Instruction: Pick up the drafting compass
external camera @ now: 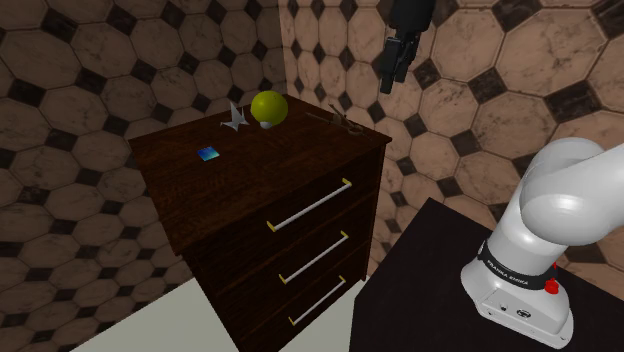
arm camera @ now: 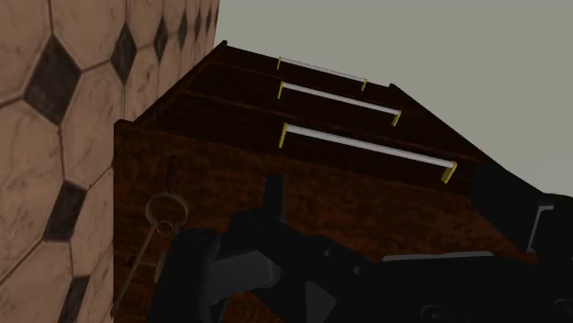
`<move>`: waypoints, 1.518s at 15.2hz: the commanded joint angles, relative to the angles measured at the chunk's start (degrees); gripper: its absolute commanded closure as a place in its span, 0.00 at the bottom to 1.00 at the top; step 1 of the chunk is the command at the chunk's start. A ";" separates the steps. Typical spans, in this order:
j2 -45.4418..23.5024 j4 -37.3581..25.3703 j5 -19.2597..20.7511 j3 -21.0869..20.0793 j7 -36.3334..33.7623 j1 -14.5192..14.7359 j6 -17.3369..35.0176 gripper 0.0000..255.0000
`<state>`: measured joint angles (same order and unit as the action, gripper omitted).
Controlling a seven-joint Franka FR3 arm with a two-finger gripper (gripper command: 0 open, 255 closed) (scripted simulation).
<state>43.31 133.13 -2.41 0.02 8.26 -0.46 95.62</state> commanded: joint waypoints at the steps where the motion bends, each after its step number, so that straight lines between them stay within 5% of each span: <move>1: 0.00 0.00 0.00 0.00 0.00 0.00 0.00 0.00; 12: -23.91 -11.23 1.28 9.24 15.49 -0.14 6.53 0.00; 23: -51.46 -32.46 -3.19 13.92 30.22 -1.95 5.81 0.00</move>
<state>-5.50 102.64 -5.08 13.72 37.08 -2.07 101.50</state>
